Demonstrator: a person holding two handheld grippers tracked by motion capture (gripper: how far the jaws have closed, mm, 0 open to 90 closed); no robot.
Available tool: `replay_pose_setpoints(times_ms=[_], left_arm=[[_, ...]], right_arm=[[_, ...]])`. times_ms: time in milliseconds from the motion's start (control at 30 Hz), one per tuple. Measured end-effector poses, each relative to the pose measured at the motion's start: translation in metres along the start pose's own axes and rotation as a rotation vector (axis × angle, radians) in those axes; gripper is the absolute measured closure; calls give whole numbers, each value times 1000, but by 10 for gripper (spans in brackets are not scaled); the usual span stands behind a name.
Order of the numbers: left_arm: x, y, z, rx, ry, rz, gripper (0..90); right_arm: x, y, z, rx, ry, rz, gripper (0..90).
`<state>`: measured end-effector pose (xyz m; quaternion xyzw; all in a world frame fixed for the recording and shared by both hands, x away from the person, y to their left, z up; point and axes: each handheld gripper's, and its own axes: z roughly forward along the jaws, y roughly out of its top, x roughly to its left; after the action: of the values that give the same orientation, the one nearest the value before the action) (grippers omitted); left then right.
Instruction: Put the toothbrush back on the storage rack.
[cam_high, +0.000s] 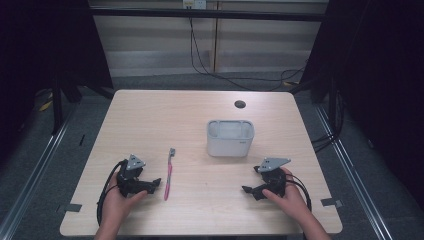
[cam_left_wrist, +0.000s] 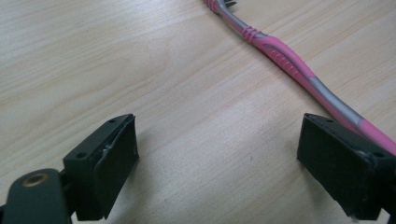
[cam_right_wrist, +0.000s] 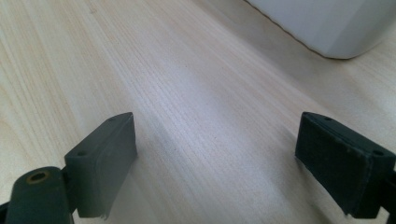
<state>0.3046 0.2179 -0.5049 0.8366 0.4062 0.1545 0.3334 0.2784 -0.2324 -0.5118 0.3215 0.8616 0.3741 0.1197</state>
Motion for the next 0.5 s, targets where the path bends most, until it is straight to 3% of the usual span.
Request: replay_pose_setpoints(times_ms=[400, 500], left_arm=[[-2, 2, 1, 9, 11, -16, 122], [-1, 3, -1, 13, 15, -34, 159]], right_arm=[[0, 0, 0, 0, 0, 0, 119], [0, 0, 0, 0, 0, 0, 119]])
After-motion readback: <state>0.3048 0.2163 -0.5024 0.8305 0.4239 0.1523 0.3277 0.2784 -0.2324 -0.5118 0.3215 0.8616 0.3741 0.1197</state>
